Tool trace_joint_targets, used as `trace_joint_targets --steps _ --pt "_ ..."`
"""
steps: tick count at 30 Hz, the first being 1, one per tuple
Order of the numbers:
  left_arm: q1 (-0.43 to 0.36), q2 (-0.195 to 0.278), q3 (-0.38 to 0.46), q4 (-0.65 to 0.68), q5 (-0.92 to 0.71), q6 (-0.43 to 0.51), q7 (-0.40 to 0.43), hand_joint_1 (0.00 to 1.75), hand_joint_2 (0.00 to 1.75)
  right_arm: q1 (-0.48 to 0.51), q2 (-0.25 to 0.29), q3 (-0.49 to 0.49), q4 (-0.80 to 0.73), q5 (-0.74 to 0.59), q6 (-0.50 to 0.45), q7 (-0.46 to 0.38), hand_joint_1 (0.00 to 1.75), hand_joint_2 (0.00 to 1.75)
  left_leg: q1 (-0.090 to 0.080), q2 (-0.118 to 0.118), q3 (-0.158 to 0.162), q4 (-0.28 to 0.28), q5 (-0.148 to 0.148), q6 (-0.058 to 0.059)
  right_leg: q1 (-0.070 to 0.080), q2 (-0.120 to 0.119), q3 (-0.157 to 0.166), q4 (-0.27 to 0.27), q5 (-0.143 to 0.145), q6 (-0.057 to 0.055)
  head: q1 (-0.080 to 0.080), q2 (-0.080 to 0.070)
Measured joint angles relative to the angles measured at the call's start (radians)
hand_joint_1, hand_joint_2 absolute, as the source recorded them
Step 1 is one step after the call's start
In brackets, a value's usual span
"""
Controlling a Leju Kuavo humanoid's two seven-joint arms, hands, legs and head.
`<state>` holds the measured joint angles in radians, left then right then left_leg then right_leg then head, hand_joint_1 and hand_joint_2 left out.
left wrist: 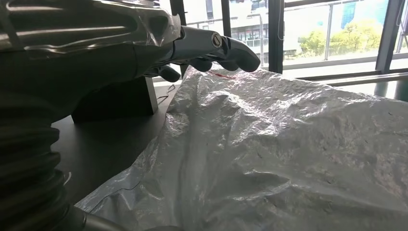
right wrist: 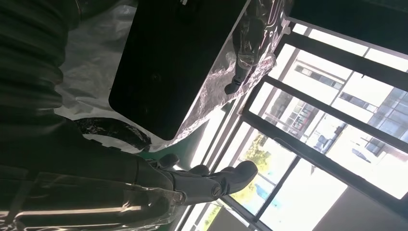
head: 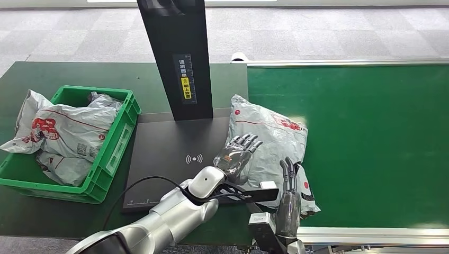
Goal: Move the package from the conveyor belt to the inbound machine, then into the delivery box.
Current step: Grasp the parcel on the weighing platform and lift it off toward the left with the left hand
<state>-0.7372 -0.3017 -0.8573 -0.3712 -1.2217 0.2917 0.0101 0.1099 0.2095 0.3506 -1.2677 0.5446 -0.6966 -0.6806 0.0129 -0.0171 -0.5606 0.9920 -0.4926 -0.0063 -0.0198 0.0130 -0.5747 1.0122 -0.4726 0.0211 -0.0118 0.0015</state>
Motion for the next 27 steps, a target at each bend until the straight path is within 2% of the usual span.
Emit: trace_joint_targets --steps 4,10,14,21,23,25,27 --pt "-0.005 -0.002 -0.001 0.008 -0.001 -0.025 -0.005 0.00 1.75 0.002 0.003 -0.003 0.000 -0.017 0.000 0.000 0.00 1.75 0.000 0.000 0.000 0.000 0.000 0.000 0.000 0.000 0.000 0.000 0.000 0.000 0.000 0.000" --pt "-0.019 -0.002 0.000 0.018 0.000 -0.138 -0.053 0.24 1.75 0.005 0.003 -0.001 0.010 -0.056 0.000 0.000 0.00 1.75 0.000 -0.001 -0.001 0.000 0.000 0.000 0.000 -0.001 0.000 0.000 0.000 0.000 0.000 0.000" --pt "-0.025 -0.003 0.004 0.024 0.008 -0.183 -0.084 0.24 1.75 0.008 0.003 0.000 0.012 -0.057 0.000 -0.001 0.00 1.75 0.000 -0.001 -0.001 0.000 0.000 0.000 0.000 -0.002 0.000 0.000 0.000 0.000 0.000 0.000" --pt "-0.027 -0.004 0.008 0.030 0.010 -0.190 -0.094 0.24 1.75 0.010 0.005 0.001 0.012 -0.057 0.000 -0.001 0.00 1.75 0.000 -0.001 -0.001 0.000 0.000 0.000 0.000 -0.002 0.001 0.000 0.000 0.000 0.000 0.000" --pt "-0.027 -0.005 0.009 0.031 0.010 -0.190 -0.094 0.30 1.75 0.010 0.005 0.001 0.012 -0.057 0.000 -0.001 0.00 1.75 0.000 -0.001 -0.001 0.000 0.000 0.000 0.000 -0.002 0.001 0.000 0.000 0.000 0.000 0.000" --pt "-0.027 -0.005 0.009 0.032 0.011 -0.192 -0.095 0.42 1.75 0.011 0.005 0.001 0.012 -0.057 0.000 -0.001 0.00 1.75 0.000 -0.001 -0.001 0.000 0.000 0.000 0.000 -0.002 0.001 0.000 0.000 0.000 0.000 0.000" --pt "-0.027 -0.005 0.009 0.032 0.013 -0.199 -0.099 0.38 1.75 0.011 0.005 0.001 0.012 -0.057 0.000 -0.001 0.00 1.75 0.000 -0.001 -0.001 0.000 0.000 0.000 0.000 -0.002 0.001 0.000 0.000 0.000 0.000 0.000"
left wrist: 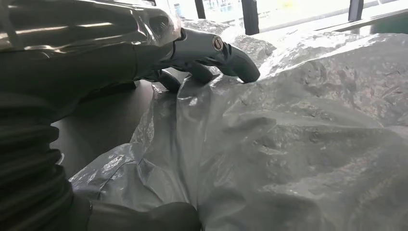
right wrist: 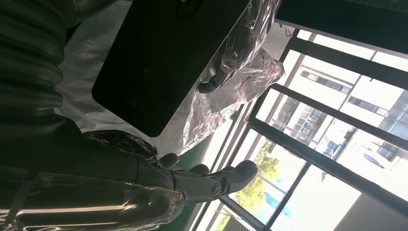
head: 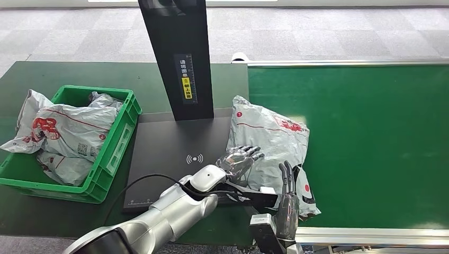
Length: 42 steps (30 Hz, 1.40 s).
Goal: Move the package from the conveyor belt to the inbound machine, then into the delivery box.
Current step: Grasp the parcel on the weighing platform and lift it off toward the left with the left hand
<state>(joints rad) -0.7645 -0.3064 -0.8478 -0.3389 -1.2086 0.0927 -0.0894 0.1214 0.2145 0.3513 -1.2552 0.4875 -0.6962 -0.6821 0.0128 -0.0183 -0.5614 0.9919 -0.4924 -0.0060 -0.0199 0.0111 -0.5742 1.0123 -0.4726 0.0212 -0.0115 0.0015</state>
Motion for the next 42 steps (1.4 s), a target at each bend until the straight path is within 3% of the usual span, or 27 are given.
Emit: trace_joint_targets --steps 2,4,5,8,9,10,21,31,34,36,39,42 --pt "0.000 0.000 0.002 0.000 0.001 -0.013 -0.007 0.19 1.75 0.001 0.000 0.000 0.000 0.000 0.000 0.000 0.00 1.75 0.000 0.000 0.000 0.000 0.000 0.000 0.000 0.000 0.000 0.000 0.000 0.000 0.000 0.000" --pt "-0.001 -0.001 0.003 0.001 0.001 -0.026 -0.012 0.16 1.75 0.003 0.001 0.000 0.000 -0.001 0.000 -0.001 0.00 1.75 0.000 0.000 0.000 0.000 0.000 0.000 0.000 0.000 0.000 0.000 0.000 0.000 0.000 0.000" --pt "-0.001 -0.001 0.004 0.001 -0.002 -0.031 -0.013 0.41 1.75 0.004 0.001 0.000 0.000 -0.001 0.000 -0.001 0.00 1.75 0.000 0.000 0.000 0.000 0.000 0.000 0.000 0.000 0.000 0.000 0.000 0.000 0.000 0.000" --pt "0.000 -0.001 0.004 0.002 -0.012 -0.040 -0.011 1.55 1.75 0.008 0.003 0.000 0.001 0.000 0.000 -0.001 0.00 1.75 0.000 0.000 0.000 0.000 0.000 0.000 0.000 0.000 0.001 0.000 0.000 0.000 0.000 0.000" --pt "0.002 -0.001 0.004 0.002 -0.015 -0.042 -0.010 1.71 1.75 0.010 0.003 0.000 0.002 0.000 0.000 -0.001 0.00 1.75 0.000 0.000 0.000 0.000 0.000 0.000 0.000 0.000 0.001 0.000 0.000 0.000 0.000 0.000" --pt "0.004 -0.001 0.004 0.002 -0.017 -0.041 -0.008 1.75 1.75 0.011 0.003 0.000 0.002 0.000 0.000 -0.001 0.00 1.75 0.000 0.000 0.000 0.000 0.000 0.000 0.000 0.000 0.001 0.000 0.000 0.000 0.000 0.000" --pt "0.035 0.004 0.025 0.002 0.030 0.146 0.050 1.75 1.75 -0.001 0.003 -0.001 0.007 -0.018 0.000 -0.001 0.00 1.75 0.000 0.000 0.001 0.000 0.000 0.000 0.000 -0.001 0.001 0.000 0.000 0.000 0.000 0.000" --pt "0.047 0.040 0.150 0.006 0.117 0.312 0.099 1.75 1.75 -0.029 0.016 0.001 -0.005 -0.026 0.000 -0.016 0.00 1.75 0.000 0.003 0.003 0.000 0.000 0.000 0.000 0.002 0.001 0.000 0.000 0.000 0.000 0.000" --pt "0.044 0.052 0.229 -0.002 0.221 0.412 0.063 1.75 1.75 -0.029 0.018 0.000 -0.009 -0.023 0.000 -0.017 0.00 1.75 0.000 0.005 0.004 0.000 0.000 0.000 0.000 0.004 0.000 0.000 0.001 -0.001 0.000 0.000" --pt "0.034 0.067 0.311 -0.037 0.342 0.491 -0.017 1.75 1.75 -0.025 0.019 -0.002 -0.016 -0.022 0.000 -0.017 0.00 1.75 0.000 0.005 0.004 0.000 0.001 -0.001 0.000 0.004 0.000 0.000 0.001 -0.001 0.000 0.000" --pt "0.007 0.106 0.461 -0.164 0.513 0.554 -0.128 1.75 1.75 -0.007 0.021 -0.013 -0.032 -0.018 0.000 -0.018 0.00 1.75 0.001 0.005 0.004 0.000 0.001 -0.001 0.001 0.005 -0.001 0.001 0.001 -0.002 0.000 0.000" --pt "-0.008 0.153 0.580 -0.336 0.582 0.561 -0.153 1.75 1.75 0.024 0.029 -0.038 -0.051 -0.003 0.000 -0.018 0.00 1.75 0.001 0.006 0.004 0.000 0.001 -0.001 0.001 0.005 -0.001 0.001 0.001 -0.002 0.000 0.000"
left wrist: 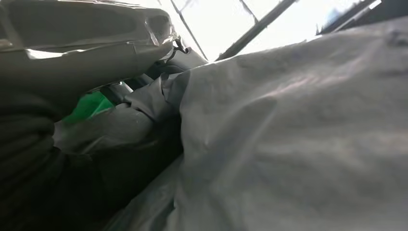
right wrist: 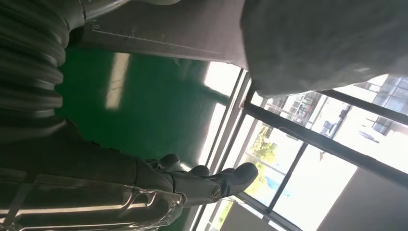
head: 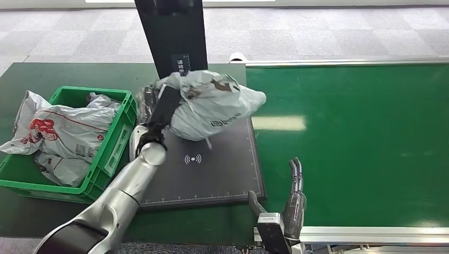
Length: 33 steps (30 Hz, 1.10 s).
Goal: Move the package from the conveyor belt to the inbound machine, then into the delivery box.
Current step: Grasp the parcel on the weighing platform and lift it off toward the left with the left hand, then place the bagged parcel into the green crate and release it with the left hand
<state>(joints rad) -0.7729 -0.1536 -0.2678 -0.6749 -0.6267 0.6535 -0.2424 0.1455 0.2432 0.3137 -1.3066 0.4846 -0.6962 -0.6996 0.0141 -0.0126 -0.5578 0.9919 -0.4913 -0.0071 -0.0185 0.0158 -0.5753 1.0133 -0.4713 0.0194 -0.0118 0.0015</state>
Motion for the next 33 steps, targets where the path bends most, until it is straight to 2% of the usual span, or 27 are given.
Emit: trace_joint_targets --steps 7,10,14,18,24,28,33 --pt "0.016 0.096 0.176 -0.297 0.128 0.026 -0.085 1.75 1.75 0.072 0.024 -0.041 -0.053 0.015 0.000 0.000 0.00 1.75 0.000 0.001 -0.002 0.000 0.000 0.000 0.000 0.000 -0.001 0.000 -0.001 0.000 0.000 0.000" --pt "0.036 0.139 0.232 -0.368 0.171 0.039 -0.110 1.75 1.75 0.087 0.031 -0.054 -0.067 0.015 0.000 0.000 0.00 1.75 0.000 0.001 -0.002 0.000 0.000 0.000 0.000 0.000 -0.001 0.000 -0.001 0.000 0.000 0.000" --pt "0.048 0.198 0.309 -0.395 0.162 0.042 -0.124 1.75 1.75 0.101 0.036 -0.066 -0.079 0.012 0.000 0.000 0.00 1.75 0.000 0.001 -0.001 0.000 0.000 0.000 0.000 0.000 -0.001 0.000 -0.001 0.000 0.000 0.000" --pt "0.039 0.258 0.422 -0.335 0.021 0.044 -0.092 1.75 1.75 0.109 0.037 -0.073 -0.085 0.000 0.000 0.000 0.00 1.75 0.000 0.002 0.000 -0.001 0.000 0.000 0.000 0.002 -0.001 0.000 -0.001 0.000 0.000 0.000" --pt "0.001 0.356 0.592 -0.109 -0.134 0.030 -0.058 1.75 1.75 0.110 0.032 -0.074 -0.087 -0.035 0.000 0.000 0.00 1.75 0.001 0.002 0.000 -0.001 0.000 -0.001 0.001 0.003 -0.001 0.000 -0.001 0.000 0.000 0.000" --pt "-0.012 0.403 0.625 0.029 -0.182 0.004 -0.012 1.75 1.75 0.108 0.026 -0.072 -0.088 -0.057 0.000 0.000 0.00 1.75 0.001 0.002 0.000 -0.001 0.000 -0.001 0.000 0.003 -0.001 0.000 -0.001 0.000 0.001 0.000" --pt "-0.033 0.443 0.626 0.131 -0.222 -0.010 0.030 1.75 1.75 0.102 0.019 -0.069 -0.088 -0.068 0.000 0.000 0.00 1.75 0.000 0.002 0.000 -0.001 0.000 -0.001 0.000 0.003 -0.001 0.000 -0.001 0.000 0.001 0.000"
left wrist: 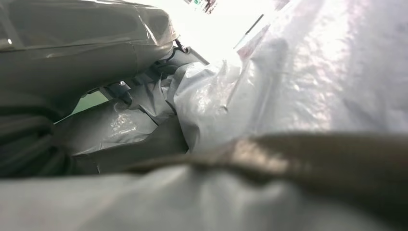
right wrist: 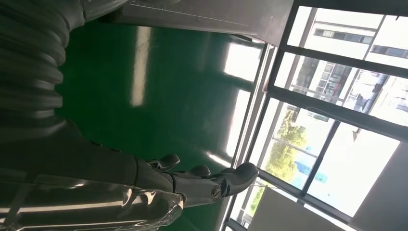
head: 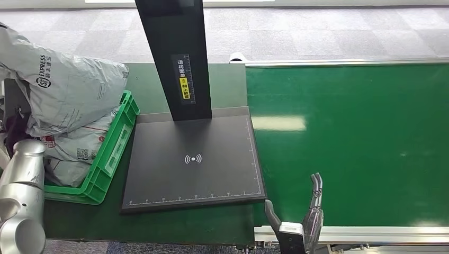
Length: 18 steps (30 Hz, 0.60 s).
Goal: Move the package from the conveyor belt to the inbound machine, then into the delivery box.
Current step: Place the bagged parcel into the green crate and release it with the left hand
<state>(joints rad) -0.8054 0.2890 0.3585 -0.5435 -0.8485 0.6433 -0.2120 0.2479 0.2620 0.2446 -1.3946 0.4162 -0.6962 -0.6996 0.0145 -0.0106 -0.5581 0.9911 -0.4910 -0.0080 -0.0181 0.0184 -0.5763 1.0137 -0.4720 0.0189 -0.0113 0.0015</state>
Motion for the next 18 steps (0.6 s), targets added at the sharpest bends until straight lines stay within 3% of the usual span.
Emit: trace_joint_targets --steps 7,15,18 --pt "-0.039 0.057 -0.025 0.065 -0.058 0.012 0.068 1.75 1.75 -0.009 -0.002 0.010 0.006 0.000 0.000 0.000 0.00 1.75 0.002 0.000 0.000 0.000 0.000 0.000 0.002 0.000 0.000 0.000 0.000 0.000 0.000 0.000" --pt "-0.060 0.143 -0.029 0.073 0.038 0.035 0.000 1.75 1.75 -0.012 -0.002 0.018 0.016 -0.004 0.000 0.000 0.00 1.75 0.002 0.001 0.000 0.000 0.000 -0.001 0.002 0.001 -0.001 0.000 0.000 -0.001 0.000 0.000" --pt "-0.061 0.163 -0.023 0.071 0.127 0.041 -0.063 1.75 1.75 -0.013 -0.002 0.021 0.019 -0.006 0.000 0.000 0.00 1.75 0.002 0.001 0.000 0.000 0.000 -0.001 0.002 0.001 -0.001 0.000 0.000 -0.001 0.000 0.000"
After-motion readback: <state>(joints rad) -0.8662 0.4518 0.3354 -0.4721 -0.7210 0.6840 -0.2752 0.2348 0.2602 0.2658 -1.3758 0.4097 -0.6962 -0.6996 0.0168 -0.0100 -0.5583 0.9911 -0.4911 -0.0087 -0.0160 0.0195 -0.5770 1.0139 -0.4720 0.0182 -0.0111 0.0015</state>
